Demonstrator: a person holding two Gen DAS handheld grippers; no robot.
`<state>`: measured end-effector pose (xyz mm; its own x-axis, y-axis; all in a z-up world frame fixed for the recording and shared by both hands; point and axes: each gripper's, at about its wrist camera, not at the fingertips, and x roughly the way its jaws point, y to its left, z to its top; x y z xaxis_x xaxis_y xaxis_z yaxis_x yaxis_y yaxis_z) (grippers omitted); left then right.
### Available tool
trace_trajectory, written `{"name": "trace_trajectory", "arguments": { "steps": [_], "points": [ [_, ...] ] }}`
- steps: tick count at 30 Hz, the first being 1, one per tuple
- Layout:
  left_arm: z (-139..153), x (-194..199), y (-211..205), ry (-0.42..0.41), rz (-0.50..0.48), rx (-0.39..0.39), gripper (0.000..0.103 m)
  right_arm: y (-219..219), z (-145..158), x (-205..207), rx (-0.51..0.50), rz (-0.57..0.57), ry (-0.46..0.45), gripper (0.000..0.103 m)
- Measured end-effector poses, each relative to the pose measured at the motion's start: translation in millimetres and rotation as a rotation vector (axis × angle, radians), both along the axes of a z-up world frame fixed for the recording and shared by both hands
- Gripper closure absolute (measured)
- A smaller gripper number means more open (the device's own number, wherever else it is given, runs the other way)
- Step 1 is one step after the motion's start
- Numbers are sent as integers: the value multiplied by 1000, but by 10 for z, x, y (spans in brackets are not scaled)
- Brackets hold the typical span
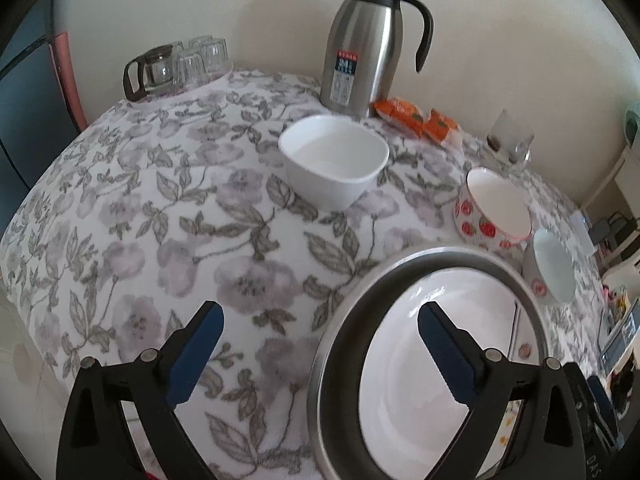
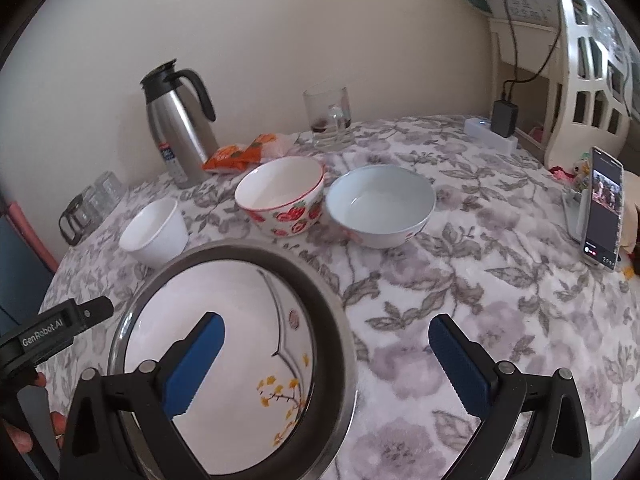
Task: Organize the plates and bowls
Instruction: 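Withdraw both tools from the basin toward the strawberry-print bowl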
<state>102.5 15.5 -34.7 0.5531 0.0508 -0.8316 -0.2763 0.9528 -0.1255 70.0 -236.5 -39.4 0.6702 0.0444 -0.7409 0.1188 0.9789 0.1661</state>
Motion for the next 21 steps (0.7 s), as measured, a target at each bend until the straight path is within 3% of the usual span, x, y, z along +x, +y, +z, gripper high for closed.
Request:
{"name": "trace_trajectory", "arguments": {
  "steps": [6, 12, 21],
  "points": [
    [139, 82, -69, -100, 0, 16, 5, -28, 34, 52, 18, 7, -8, 0],
    [232, 279, -193, -136, -47, -16, 5, -13, 71, 147, 46, 31, 1, 0],
    [366, 623, -257, -166, -86, -89, 5, -96, 155, 421, 11, 48, 8, 0]
  ]
}}
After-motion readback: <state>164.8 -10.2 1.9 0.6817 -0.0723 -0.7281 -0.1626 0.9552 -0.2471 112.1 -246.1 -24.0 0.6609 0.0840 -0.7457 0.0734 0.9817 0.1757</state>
